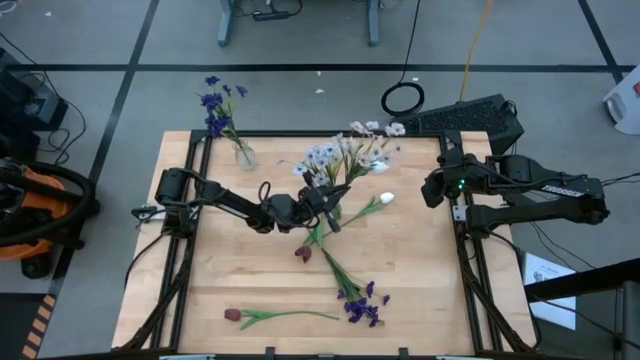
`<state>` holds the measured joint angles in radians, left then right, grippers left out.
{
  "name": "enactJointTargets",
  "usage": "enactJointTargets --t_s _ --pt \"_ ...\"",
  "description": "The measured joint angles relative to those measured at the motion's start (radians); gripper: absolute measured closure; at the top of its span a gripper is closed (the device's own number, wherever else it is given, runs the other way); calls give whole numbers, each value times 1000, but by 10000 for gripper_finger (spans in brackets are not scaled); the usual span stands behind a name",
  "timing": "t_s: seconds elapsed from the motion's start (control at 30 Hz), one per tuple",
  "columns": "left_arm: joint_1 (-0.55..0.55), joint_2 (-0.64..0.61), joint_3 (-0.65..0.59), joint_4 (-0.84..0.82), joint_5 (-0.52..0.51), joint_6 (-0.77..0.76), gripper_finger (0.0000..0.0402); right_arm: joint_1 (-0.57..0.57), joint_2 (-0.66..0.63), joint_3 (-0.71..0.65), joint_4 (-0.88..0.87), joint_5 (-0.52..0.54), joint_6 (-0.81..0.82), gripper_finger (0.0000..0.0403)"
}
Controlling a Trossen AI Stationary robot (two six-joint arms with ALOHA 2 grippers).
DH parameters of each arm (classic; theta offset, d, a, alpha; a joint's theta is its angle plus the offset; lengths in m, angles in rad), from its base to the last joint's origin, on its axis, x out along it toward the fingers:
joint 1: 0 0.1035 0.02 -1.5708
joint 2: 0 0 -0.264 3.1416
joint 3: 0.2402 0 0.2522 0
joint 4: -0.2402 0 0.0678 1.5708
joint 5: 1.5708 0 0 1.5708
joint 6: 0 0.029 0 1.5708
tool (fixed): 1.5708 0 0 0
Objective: Sort flowers into vase by color
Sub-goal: Put the white flowers into the green vase
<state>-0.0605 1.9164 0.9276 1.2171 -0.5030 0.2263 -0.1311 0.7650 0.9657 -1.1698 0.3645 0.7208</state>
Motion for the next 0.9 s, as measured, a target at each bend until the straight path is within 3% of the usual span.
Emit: enactJointTargets --t_s 0.6,0.9 --pt "-1 0 0 -115 -25 -12 363 0 0 0 0 1 -8 333" --pt "-1 0 0 -106 -25 -116 362 0 0 0 16 -15 -3 333"
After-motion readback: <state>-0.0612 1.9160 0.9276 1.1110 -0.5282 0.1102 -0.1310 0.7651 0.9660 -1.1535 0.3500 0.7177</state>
